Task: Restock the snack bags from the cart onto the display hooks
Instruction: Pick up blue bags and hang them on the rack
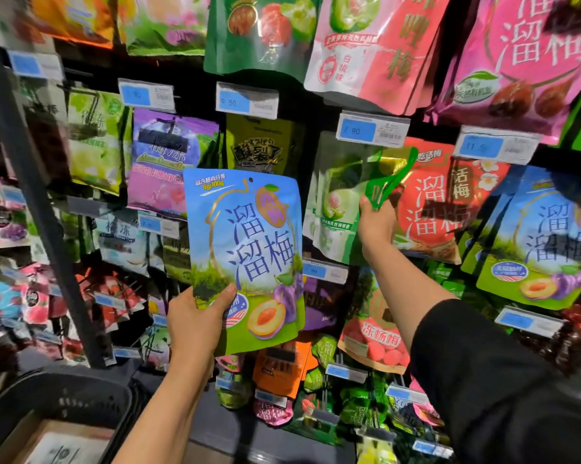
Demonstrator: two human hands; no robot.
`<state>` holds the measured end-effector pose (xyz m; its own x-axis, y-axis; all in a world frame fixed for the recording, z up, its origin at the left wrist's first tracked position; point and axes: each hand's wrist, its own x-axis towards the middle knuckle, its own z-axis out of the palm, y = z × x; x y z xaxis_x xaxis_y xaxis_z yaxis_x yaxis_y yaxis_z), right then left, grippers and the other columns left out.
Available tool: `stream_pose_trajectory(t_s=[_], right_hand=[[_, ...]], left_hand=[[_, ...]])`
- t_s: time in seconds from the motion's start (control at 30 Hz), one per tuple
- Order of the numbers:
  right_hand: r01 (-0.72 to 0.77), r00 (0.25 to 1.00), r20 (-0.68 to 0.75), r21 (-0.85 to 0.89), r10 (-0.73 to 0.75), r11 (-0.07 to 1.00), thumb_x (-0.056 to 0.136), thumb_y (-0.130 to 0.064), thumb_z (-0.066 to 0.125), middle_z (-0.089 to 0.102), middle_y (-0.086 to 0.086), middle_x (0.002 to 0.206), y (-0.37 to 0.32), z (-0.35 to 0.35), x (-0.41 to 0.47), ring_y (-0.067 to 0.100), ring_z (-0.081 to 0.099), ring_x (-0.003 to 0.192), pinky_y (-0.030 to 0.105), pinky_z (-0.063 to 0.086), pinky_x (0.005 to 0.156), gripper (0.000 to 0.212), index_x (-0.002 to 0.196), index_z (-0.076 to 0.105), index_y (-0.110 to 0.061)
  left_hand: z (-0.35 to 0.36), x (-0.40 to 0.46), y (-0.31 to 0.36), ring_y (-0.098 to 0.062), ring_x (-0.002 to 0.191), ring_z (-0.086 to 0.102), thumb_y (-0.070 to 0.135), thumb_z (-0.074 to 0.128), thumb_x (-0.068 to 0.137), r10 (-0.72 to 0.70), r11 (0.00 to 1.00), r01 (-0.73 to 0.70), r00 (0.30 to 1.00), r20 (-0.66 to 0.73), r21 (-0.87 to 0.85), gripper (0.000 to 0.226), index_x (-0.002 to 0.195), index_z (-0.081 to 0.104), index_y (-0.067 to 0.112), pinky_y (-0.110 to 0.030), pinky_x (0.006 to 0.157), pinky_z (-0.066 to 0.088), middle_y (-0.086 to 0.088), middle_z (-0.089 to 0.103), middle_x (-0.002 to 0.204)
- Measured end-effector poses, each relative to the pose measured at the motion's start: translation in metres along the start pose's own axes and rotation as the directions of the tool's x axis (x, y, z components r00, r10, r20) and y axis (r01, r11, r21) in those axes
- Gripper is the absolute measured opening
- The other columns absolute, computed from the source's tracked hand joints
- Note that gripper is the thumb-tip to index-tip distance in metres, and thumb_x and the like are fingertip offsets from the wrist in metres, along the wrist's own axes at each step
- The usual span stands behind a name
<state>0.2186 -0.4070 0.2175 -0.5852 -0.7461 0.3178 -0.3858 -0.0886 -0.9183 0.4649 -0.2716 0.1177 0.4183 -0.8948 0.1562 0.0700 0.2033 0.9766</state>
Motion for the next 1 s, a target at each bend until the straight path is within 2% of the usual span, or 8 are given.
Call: stream_pose_trajectory(t_s=[0.2,0.3,0.43,0.5,0.6,0.7,0.9,1.0], right_hand=[[-0.157,0.987,0.005,-0.238,0.163,0.958,0.103,-0.021,0.041,0.038,0.024,0.146,-0.008,0.017,0.022,0.037,0.039,0.134,0.038,0.033,0.103,0.056,0.142,0.016,0.01],[-0.263,0.965,-0.046,-0.219,0.259,0.94,0.096,-0.024,0.055,0.036,0.022,0.146,-0.005,0.025,0.016,0.037,0.036,0.135,0.039,0.03,0.105,0.061,0.139,0.024,0.005],[0.073,0.96,-0.249,-0.236,-0.132,0.969,0.083,-0.027,0.069,0.049,0.017,0.123,0.02,0.027,-0.028,0.035,0.047,0.116,0.044,0.034,0.099,0.047,0.12,0.047,-0.006],[0.14,0.99,-0.03,0.032,-0.139,0.99,0.084,-0.034,0.069,0.059,0.012,0.102,0.038,0.032,-0.048,0.029,0.056,0.094,0.047,0.044,0.091,0.038,0.106,0.051,-0.008],[-0.284,0.87,0.469,0.227,0.151,0.932,0.081,-0.052,0.07,0.068,0.017,0.093,0.042,0.019,-0.066,0.021,0.06,0.081,0.035,0.049,0.081,0.049,0.1,0.058,-0.008],[-0.397,0.777,0.614,0.306,0.139,0.865,0.091,-0.027,0.065,0.074,0.006,0.095,0.046,-0.01,-0.065,0.025,0.069,0.094,0.036,0.053,0.082,0.024,0.102,0.068,-0.006],[-0.294,0.908,0.408,0.461,0.094,0.837,0.092,-0.009,0.06,0.074,0.005,0.09,0.062,-0.088,-0.053,0.017,0.069,0.078,0.032,0.058,0.072,0.011,0.101,0.066,-0.011],[-0.206,0.966,0.236,0.445,0.108,0.871,0.091,-0.01,0.062,0.072,0.011,0.102,0.072,-0.136,-0.05,0.025,0.067,0.09,0.042,0.055,0.085,0.015,0.105,0.067,-0.012]], left_hand=[[-0.002,0.001,-0.015,-0.03,0.098,0.068,0.076,0.076,0.047,-0.027,0.999,0.027,1.0,0.01,0.03,0.087,0.107,0.07,0.012,-0.056,0.085,0.053,-0.008,0.072,0.105],[0.0,0.002,-0.013,-0.032,0.09,0.069,0.071,0.077,0.047,-0.038,0.998,0.038,0.999,-0.004,0.045,0.078,0.097,0.07,0.011,-0.057,0.081,0.053,-0.01,0.073,0.094],[0.005,0.004,-0.015,-0.033,0.102,0.066,0.07,0.079,0.052,-0.058,0.998,0.058,0.998,0.008,0.034,0.087,0.11,0.068,0.007,-0.059,0.087,0.051,-0.013,0.07,0.109],[0.011,0.003,-0.012,-0.033,0.096,0.068,0.051,0.084,0.063,-0.049,0.999,0.048,0.998,0.025,0.019,0.059,0.101,0.07,0.007,-0.06,0.084,0.052,-0.012,0.073,0.101],[0.026,-0.001,-0.004,-0.029,0.086,0.07,0.038,0.084,0.065,-0.039,0.998,0.034,0.996,0.084,0.05,0.035,0.086,0.071,0.013,-0.058,0.079,0.054,-0.007,0.074,0.087],[0.047,-0.007,-0.005,-0.028,0.088,0.07,0.023,0.082,0.074,-0.052,0.999,0.05,0.981,0.189,0.012,0.022,0.091,0.072,0.011,-0.056,0.082,0.054,-0.007,0.075,0.09],[0.1,-0.029,-0.011,-0.021,0.081,0.068,0.008,0.073,0.082,-0.042,0.999,0.041,0.926,0.375,0.011,0.006,0.084,0.069,0.013,-0.04,0.079,0.053,-0.002,0.073,0.085],[0.138,-0.05,-0.008,-0.004,0.074,0.067,0.006,0.071,0.082,-0.019,1.0,0.018,0.865,0.502,0.007,0.008,0.084,0.069,0.014,-0.024,0.071,0.052,0.009,0.072,0.079]])
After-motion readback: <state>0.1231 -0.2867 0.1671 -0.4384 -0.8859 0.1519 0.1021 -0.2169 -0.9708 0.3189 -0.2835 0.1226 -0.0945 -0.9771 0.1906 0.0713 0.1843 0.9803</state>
